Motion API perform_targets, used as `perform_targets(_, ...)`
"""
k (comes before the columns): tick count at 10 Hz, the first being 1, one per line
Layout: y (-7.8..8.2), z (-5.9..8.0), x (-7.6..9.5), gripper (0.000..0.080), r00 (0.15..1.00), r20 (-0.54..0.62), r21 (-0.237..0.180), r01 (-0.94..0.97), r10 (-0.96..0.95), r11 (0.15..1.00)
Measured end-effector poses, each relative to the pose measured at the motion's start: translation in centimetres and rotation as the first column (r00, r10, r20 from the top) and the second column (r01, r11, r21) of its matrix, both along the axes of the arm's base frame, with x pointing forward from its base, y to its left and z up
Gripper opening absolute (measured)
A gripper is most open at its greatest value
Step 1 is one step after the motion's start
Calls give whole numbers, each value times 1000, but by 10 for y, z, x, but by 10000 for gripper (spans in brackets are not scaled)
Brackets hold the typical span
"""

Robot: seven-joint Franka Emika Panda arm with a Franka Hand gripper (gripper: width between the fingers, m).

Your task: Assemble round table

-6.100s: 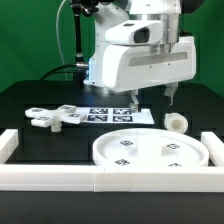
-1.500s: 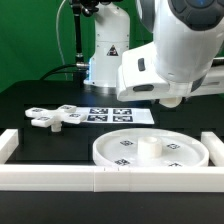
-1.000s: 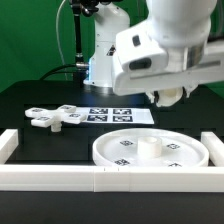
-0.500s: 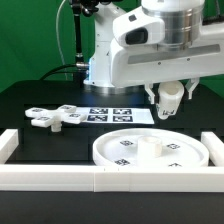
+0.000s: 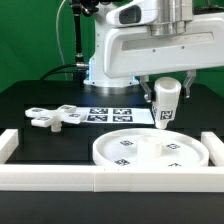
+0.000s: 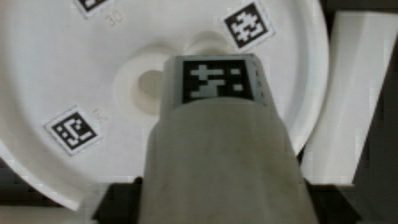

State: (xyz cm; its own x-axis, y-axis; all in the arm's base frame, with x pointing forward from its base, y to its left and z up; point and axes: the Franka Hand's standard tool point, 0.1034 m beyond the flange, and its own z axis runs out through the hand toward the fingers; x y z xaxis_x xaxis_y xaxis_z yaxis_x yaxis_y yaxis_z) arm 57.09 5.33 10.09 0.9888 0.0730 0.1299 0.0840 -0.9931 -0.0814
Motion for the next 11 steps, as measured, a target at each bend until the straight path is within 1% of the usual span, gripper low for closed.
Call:
perform_targets(1,-3,0,4,407,997,82,-8,7,-7,1000)
perform_targets(2,-5,-2,3,407,993,119,-14,8,-6,1000)
perform_targets(3,-12,2,8,407,979,201,-34,-15,22,999)
perform_targets(5,-22,3,7,407,960,280,-55,-14,29,998)
perform_targets(8,-24,0,3,407,958,284,-57,-11,27,998)
perform_targets(11,-21,-4,1,407,960,278,-56,-16,31,998)
